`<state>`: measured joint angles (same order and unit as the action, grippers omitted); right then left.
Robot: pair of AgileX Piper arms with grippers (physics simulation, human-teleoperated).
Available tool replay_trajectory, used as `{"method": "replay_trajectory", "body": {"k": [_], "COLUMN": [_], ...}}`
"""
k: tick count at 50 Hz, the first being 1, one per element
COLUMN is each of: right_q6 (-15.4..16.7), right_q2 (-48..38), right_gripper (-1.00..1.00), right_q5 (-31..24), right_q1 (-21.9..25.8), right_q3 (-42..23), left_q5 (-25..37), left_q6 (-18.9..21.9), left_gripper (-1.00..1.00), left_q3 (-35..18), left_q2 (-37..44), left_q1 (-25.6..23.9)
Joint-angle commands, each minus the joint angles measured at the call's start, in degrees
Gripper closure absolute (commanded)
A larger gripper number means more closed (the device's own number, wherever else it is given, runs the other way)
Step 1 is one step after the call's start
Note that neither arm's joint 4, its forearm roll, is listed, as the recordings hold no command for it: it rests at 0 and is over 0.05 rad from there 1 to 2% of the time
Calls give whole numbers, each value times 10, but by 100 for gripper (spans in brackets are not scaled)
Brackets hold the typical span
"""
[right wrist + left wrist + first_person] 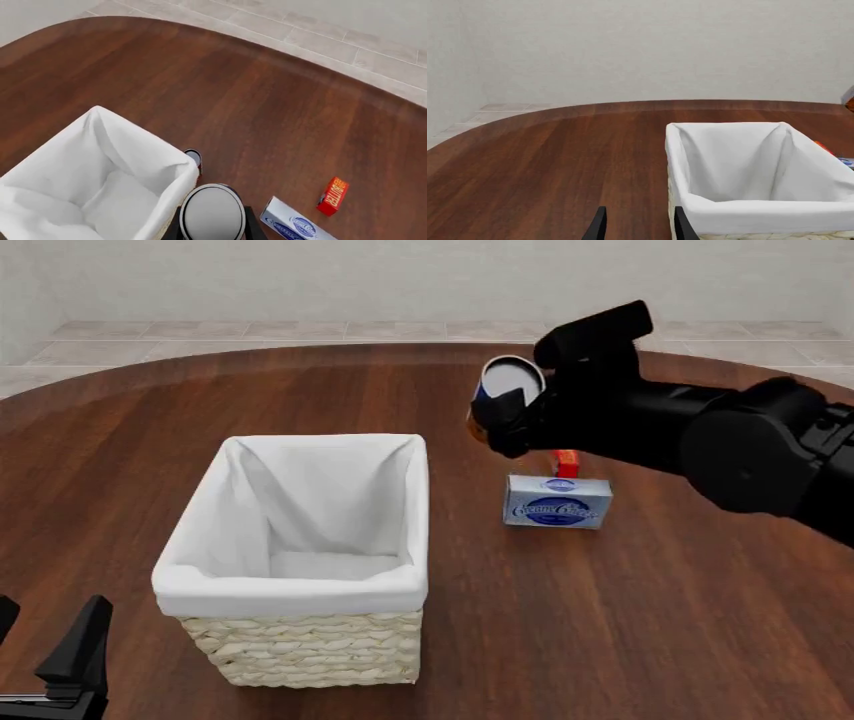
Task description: Pick up the alphabet soup and put it in the basket.
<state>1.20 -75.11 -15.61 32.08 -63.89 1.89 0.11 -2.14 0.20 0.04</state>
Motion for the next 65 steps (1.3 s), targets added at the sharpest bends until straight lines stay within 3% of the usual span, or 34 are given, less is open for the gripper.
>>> {"method": "replay_trajectory", "body": {"k": [1, 37, 52, 65], "right_q6": [-9, -10, 13, 5], "right_q2": [-7, -59, -93, -136], "right_gripper": [100, 100, 100, 100], "right_q5": [-9, -9, -44, -51], "right_q1": [11, 56, 71, 88], "right_q3": [-30, -89, -148, -187], "left_q5": [0, 0, 0, 0], "left_q6": [0, 0, 0, 0], "left_gripper": [-100, -100, -100, -100], "left_q3": [0, 0, 0, 0], "left_q2": [0, 0, 0, 0], "left_q1": [0, 0, 0, 0]}}
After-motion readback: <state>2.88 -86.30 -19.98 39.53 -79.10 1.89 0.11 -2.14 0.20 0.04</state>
